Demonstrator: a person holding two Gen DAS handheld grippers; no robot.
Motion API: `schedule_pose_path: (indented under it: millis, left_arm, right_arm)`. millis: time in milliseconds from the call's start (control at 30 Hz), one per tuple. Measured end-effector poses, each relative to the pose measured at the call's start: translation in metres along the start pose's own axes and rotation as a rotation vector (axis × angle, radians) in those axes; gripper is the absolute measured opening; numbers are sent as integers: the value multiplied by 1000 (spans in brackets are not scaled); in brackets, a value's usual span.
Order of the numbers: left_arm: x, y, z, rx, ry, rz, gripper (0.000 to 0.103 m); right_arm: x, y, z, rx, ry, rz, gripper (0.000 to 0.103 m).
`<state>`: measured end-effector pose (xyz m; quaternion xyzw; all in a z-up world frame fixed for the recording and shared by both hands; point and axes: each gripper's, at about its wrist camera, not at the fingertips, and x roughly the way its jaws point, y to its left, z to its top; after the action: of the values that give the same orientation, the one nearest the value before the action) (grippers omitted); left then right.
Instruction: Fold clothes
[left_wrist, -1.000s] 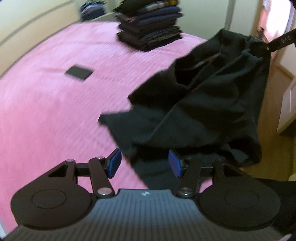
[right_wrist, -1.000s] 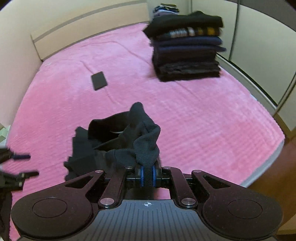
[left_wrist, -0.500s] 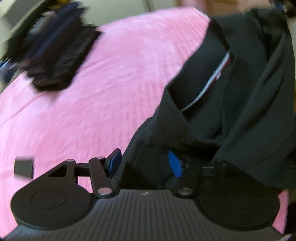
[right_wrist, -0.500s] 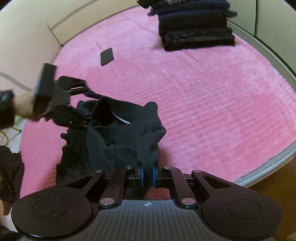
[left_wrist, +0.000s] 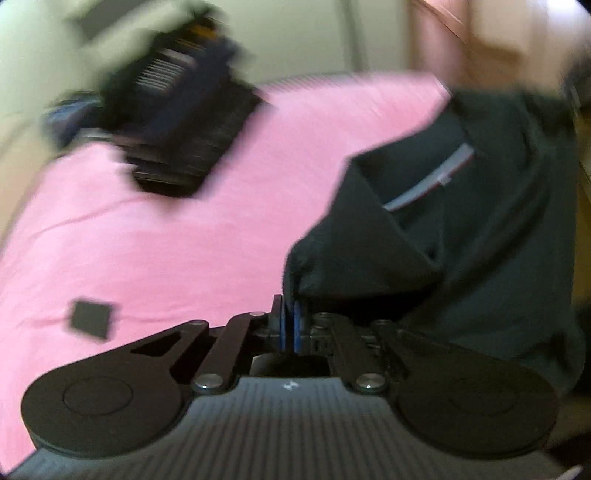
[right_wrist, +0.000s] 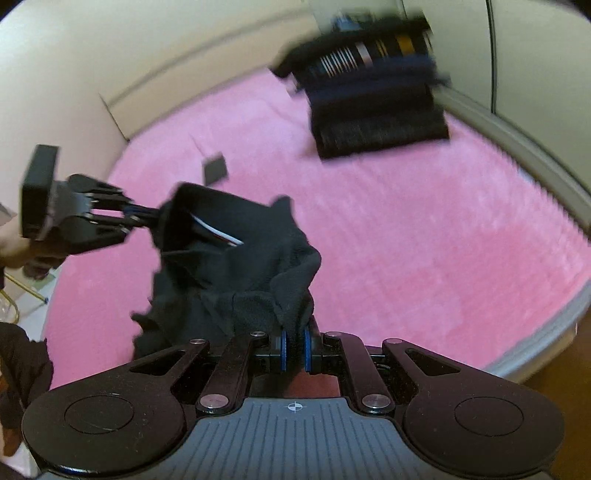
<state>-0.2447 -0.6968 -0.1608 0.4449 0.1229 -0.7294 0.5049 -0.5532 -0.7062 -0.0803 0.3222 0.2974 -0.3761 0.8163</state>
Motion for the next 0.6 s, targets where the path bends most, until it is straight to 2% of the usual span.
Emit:
schedule_pose_path:
  millis: [167,267,333,433,600]
  left_arm:
    - [-139,16,-44,-185,-146,228,2]
    - [-223,10,-75,-272,-209,354,1]
    - [-274,2,-88,-311,-249,437,1]
    - [-342,-7,-94,-357,-324,533,1]
    - [-424,-18,-65,-333,-501,668,1]
  right_arm:
    - [-45,89,7,-114,-149,87,7]
    - [-73,142,12,-186,-244,144,7]
    - [-91,164,23,-194,-304,179,7]
    - [-123,195,46,-240,-408,211,6]
    - [-188,222,88,-289,-594,251,6]
